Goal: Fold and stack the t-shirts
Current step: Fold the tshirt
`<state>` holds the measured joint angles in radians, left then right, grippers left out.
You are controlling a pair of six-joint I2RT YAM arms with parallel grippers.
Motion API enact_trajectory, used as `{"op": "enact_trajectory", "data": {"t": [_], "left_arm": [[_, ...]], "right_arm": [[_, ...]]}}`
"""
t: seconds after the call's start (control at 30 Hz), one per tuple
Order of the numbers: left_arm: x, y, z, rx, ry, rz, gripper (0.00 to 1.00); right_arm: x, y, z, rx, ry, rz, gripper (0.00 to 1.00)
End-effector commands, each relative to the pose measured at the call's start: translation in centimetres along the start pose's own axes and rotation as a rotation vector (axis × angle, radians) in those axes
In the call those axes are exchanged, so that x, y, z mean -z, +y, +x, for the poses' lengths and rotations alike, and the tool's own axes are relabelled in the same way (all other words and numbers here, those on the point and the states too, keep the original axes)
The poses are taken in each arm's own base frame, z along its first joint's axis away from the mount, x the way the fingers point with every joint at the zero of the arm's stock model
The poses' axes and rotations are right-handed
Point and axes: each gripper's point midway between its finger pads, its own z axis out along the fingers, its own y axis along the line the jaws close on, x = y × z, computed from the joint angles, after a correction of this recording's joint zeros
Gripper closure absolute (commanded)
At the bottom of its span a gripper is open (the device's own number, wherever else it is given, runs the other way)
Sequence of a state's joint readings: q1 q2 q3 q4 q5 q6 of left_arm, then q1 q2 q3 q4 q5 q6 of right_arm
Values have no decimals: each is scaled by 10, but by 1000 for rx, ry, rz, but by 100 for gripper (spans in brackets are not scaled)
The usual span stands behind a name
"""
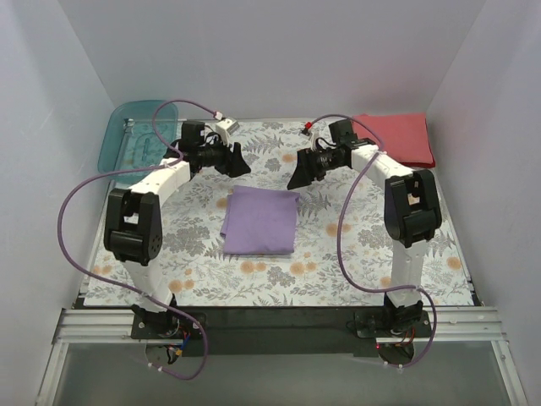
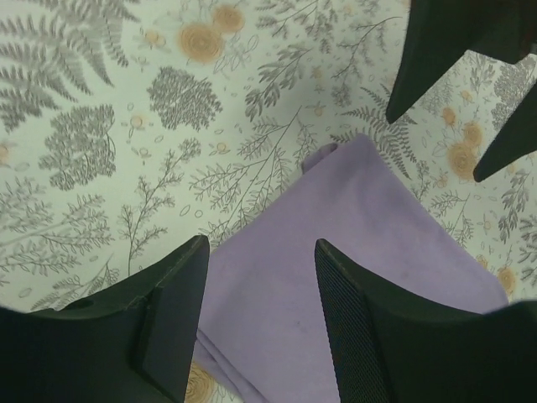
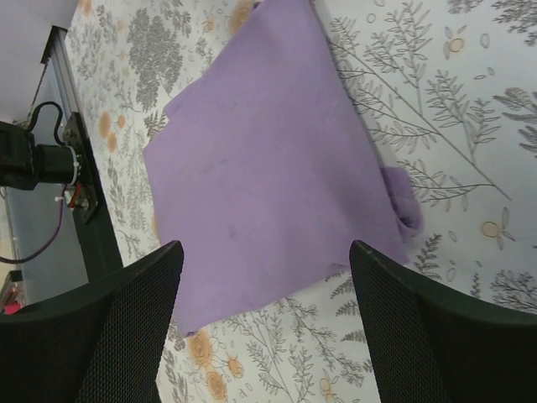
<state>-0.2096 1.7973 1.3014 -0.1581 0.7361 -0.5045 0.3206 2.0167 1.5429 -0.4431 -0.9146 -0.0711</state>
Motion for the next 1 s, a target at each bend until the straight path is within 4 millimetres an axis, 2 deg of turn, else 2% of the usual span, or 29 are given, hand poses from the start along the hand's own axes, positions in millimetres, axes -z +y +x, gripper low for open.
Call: {"op": "enact_trajectory", "data": {"t": [0.0, 0.07, 0.13, 0.37, 0.53, 0.63, 0.67, 0.7, 0.73, 0.8, 0.9, 0.93, 0.97], "left_arm": [[-2, 22, 25, 253, 103, -52, 47], [-4, 35, 35, 296, 117, -65, 46], [-7, 41, 46, 321, 149, -69, 43], [-22, 52, 73, 401, 212, -67, 39], [-29, 48, 78, 447, 226, -24, 41], [-29, 42, 76, 463, 225, 12, 53], [-28, 42, 72, 445, 216, 14, 63], [-26, 39, 72, 442, 213, 22, 70], [-22, 36, 62, 412, 186, 24, 75], [-17, 29, 54, 386, 161, 42, 86], [-10, 20, 45, 359, 130, 62, 98], [-8, 16, 44, 359, 128, 75, 100], [-7, 15, 42, 358, 124, 78, 100]], "right_arm": [[9, -19, -38, 80, -87, 54, 14], [8, -29, -51, 88, -104, 57, 15], [5, -32, -56, 91, -108, 51, 16], [-9, -45, -48, 53, -87, 25, 16], [-10, -42, -52, 83, -89, -3, 16], [-10, -39, -52, 97, -88, -19, 16], [-9, -38, -52, 107, -86, -20, 15], [-9, -37, -53, 118, -87, -21, 15], [-8, -35, -56, 133, -91, -18, 14], [-11, -31, -59, 182, -87, -19, 12], [-18, -24, -71, 267, -83, -25, 9], [-25, -22, -70, 282, -73, -36, 8], [-28, -18, -78, 313, -78, -36, 6]]}}
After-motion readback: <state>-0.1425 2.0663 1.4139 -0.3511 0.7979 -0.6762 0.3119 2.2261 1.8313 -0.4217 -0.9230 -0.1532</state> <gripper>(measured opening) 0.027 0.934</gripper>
